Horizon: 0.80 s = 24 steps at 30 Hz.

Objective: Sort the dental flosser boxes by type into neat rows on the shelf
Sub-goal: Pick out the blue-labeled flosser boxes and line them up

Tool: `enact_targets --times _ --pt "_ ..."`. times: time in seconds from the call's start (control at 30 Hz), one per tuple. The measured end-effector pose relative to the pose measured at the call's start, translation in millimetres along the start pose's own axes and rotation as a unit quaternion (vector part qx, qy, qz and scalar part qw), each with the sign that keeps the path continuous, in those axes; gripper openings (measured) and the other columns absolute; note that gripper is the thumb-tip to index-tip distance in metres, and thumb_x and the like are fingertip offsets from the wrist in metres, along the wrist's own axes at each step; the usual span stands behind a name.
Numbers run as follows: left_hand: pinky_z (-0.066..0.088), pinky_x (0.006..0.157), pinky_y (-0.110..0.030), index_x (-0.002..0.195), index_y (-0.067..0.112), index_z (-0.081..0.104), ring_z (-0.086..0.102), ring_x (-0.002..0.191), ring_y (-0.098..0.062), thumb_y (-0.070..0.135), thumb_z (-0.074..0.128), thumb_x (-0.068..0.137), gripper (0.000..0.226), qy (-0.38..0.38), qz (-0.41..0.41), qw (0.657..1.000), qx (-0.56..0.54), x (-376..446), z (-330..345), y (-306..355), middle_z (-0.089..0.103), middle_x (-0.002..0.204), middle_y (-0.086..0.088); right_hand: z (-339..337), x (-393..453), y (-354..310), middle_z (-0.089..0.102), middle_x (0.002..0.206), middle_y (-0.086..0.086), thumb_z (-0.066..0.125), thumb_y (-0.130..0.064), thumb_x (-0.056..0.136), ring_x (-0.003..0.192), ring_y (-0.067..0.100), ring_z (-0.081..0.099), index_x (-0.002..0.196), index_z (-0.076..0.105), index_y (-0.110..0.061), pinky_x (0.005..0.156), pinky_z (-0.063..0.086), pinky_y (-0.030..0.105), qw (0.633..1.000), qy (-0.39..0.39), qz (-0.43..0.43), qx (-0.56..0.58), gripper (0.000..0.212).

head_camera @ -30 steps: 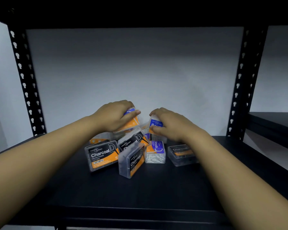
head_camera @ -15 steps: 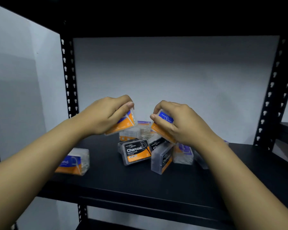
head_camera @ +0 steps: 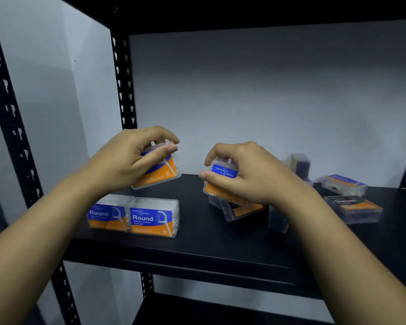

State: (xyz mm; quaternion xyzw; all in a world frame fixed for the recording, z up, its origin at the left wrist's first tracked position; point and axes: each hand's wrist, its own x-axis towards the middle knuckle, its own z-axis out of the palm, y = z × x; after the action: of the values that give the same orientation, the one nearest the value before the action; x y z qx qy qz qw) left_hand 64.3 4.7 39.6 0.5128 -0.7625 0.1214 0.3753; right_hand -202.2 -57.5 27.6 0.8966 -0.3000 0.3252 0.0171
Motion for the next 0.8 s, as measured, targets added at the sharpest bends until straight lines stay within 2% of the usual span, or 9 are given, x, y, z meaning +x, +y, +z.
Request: enact_targets --times 0.17,0.23,0.37,0.47,0.53,0.7,0.8 --pt "0.055 0.077 -0.036 0.115 0.035 0.067 0.065 0.090 -0.009 0.061 0.044 0.093 0.042 0.015 -0.008 0.999 -0.039 -17.2 -13.0 -37.0 0.068 0.098 0.010 27.3 4.8 -19.1 0.066 0.086 -0.017 0.058 -0.077 0.082 0.079 0.004 0.060 0.108 0.066 -0.039 0.076 0.056 0.038 0.999 -0.036 0.019 -0.006 0.046" --pt "0.053 0.075 -0.029 0.114 0.036 0.067 0.065 0.090 -0.006 0.061 0.045 0.092 0.040 0.014 -0.010 0.999 -0.048 -22.6 -15.3 -51.6 0.067 0.097 0.013 34.7 2.3 -24.4 0.066 0.088 -0.018 0.055 -0.079 0.081 0.082 0.002 0.061 0.109 0.066 -0.040 0.076 0.056 0.037 0.998 -0.050 0.026 -0.003 0.049" --pt "0.046 0.072 -0.015 0.114 0.041 0.067 0.062 0.092 0.004 0.063 0.046 0.090 0.039 0.007 -0.015 0.998 -0.060 -28.2 -16.1 -74.5 0.064 0.098 0.025 45.0 -5.7 -34.5 0.069 0.093 -0.020 0.060 -0.072 0.085 0.088 0.001 0.063 0.108 0.070 -0.036 0.077 0.051 0.025 0.997 -0.065 0.030 0.006 0.044" --pt "0.050 0.080 -0.018 0.116 0.039 0.069 0.063 0.103 0.001 0.065 0.049 0.088 0.044 -0.002 -0.017 0.997 -0.077 -26.9 -17.2 -82.9 0.068 0.108 0.020 51.3 -9.6 -38.8 0.070 0.094 -0.018 0.061 -0.070 0.085 0.088 0.001 0.065 0.106 0.071 -0.036 0.075 0.050 0.023 0.996 -0.077 0.043 0.005 0.041" --pt "0.049 0.081 -0.018 0.117 0.037 0.069 0.061 0.107 0.004 0.065 0.052 0.089 0.044 -0.015 -0.016 0.996 -0.081 -24.3 -18.1 -85.7 0.065 0.110 0.023 56.1 -11.7 -40.2 0.071 0.091 -0.015 0.064 -0.069 0.085 0.085 0.003 0.065 0.105 0.070 -0.037 0.071 0.050 0.025 0.995 -0.086 0.055 0.008 0.038" --pt "0.049 0.082 -0.019 0.116 0.032 0.073 0.062 0.099 -0.005 0.053 0.061 0.089 0.036 -0.042 -0.020 0.996 -0.074 -18.8 -13.3 -91.1 0.065 0.108 0.019 64.1 -15.3 -44.2 0.071 0.092 -0.015 0.065 -0.071 0.084 0.087 0.007 0.068 0.107 0.069 -0.038 0.074 0.055 0.032 0.994 -0.090 0.063 0.028 0.040" --pt "0.052 0.081 -0.025 0.116 0.034 0.074 0.064 0.099 -0.009 0.054 0.064 0.087 0.037 -0.059 -0.032 0.993 -0.094 -15.2 -11.8 -94.0 0.068 0.109 0.016 66.4 -14.7 -44.9 0.072 0.096 -0.014 0.064 -0.073 0.083 0.090 0.008 0.069 0.108 0.068 -0.038 0.077 0.056 0.035 0.993 -0.089 0.072 0.037 0.043"
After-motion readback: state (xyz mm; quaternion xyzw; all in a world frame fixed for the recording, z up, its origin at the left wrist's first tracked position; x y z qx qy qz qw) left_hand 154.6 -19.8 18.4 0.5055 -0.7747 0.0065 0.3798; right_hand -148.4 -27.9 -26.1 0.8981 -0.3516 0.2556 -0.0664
